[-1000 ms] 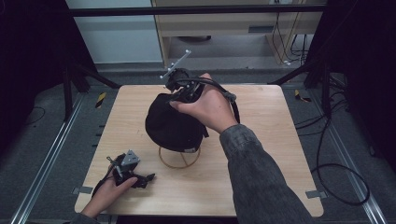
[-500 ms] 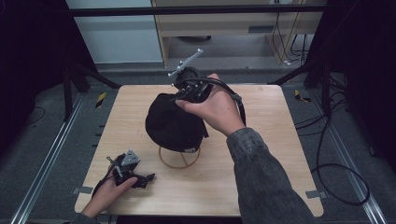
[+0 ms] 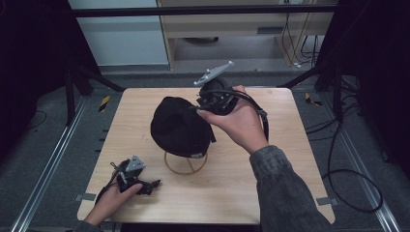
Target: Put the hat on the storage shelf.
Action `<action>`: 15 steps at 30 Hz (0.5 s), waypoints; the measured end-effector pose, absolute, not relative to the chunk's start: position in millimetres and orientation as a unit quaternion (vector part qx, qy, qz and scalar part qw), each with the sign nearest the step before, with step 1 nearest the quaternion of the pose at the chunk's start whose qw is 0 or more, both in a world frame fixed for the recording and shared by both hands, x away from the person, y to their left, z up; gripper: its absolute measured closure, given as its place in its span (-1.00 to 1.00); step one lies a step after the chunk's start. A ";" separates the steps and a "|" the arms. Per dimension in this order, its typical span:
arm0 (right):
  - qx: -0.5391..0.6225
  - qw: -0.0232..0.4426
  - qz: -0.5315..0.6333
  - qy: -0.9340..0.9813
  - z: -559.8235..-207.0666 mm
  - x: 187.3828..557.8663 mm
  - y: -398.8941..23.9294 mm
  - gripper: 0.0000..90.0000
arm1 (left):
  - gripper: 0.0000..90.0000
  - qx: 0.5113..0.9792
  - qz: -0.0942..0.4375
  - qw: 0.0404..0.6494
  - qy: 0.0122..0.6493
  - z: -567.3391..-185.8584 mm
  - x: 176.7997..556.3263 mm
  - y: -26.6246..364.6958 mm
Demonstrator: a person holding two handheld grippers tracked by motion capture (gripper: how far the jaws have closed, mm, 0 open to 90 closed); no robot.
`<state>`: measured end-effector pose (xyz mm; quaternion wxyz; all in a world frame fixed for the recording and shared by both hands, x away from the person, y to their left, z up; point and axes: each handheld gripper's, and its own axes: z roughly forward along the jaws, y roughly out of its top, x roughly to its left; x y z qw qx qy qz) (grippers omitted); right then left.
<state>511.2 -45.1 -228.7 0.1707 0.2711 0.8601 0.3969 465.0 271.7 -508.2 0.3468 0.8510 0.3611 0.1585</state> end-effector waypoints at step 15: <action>0.327 0.199 0.413 0.827 -236.0 503.4 -88.5 -0.36 | -1.00 0.851 0.158 0.348 0.362 -508.3 464.9 271.7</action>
